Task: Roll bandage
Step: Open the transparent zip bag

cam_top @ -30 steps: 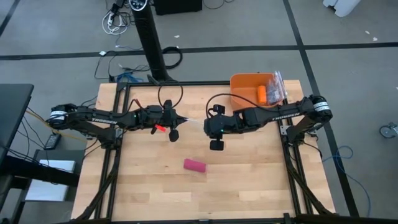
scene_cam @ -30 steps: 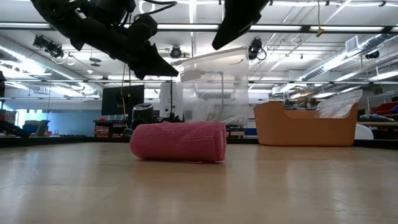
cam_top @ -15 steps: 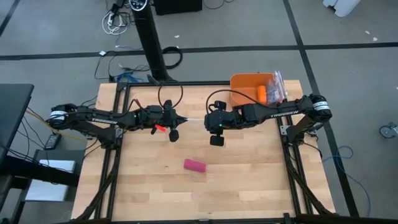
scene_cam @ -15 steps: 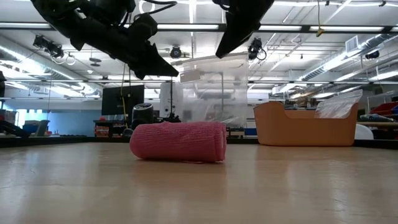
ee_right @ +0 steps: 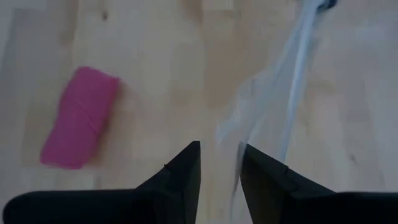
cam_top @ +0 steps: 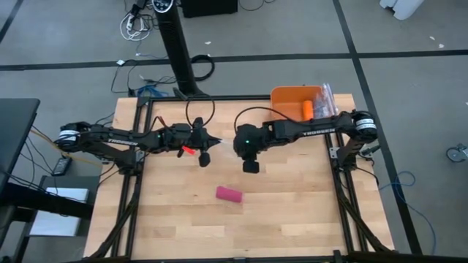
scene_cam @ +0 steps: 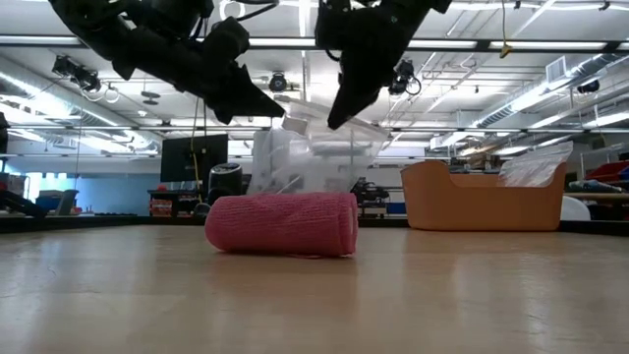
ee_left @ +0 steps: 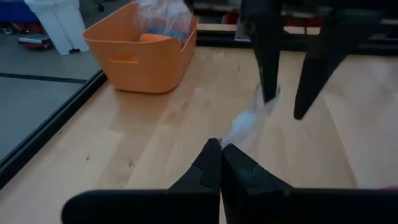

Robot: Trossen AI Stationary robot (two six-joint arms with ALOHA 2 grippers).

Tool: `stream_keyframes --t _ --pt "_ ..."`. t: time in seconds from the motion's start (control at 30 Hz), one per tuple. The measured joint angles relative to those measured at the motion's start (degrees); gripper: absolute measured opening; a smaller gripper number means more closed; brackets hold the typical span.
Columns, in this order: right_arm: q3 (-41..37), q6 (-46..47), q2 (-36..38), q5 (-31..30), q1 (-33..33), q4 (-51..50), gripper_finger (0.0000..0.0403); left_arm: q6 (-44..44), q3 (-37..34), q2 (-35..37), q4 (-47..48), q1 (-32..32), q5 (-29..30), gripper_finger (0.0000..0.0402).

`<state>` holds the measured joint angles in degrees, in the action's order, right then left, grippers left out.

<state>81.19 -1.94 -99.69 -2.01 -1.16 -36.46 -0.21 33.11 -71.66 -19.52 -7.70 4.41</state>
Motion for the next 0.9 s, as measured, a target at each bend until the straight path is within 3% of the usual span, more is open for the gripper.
stream_keyframes --t 0.27,0.47,0.63,0.77,0.9 --pt "0.0 4.3 0.9 -5.1 -1.1 3.6 0.0109 0.0 0.0 0.0 -0.3 0.0 -3.9 0.0" --pt "0.1 3.3 -0.7 9.3 -2.4 3.8 0.01 -0.1 0.0 0.0 -0.6 0.0 -4.1 0.0" --pt "0.0 0.3 -1.0 16.2 -2.3 3.1 0.0061 -0.3 0.0 0.0 -1.0 0.0 -4.2 0.0" --pt "0.0 -0.5 -1.0 16.6 -1.8 2.8 0.0011 -0.3 0.0 0.0 -2.0 0.0 -5.6 0.0" --pt "0.0 -0.5 -0.9 15.0 -0.9 2.5 0.0025 -0.5 0.0 0.0 -2.1 0.0 -6.6 0.0"
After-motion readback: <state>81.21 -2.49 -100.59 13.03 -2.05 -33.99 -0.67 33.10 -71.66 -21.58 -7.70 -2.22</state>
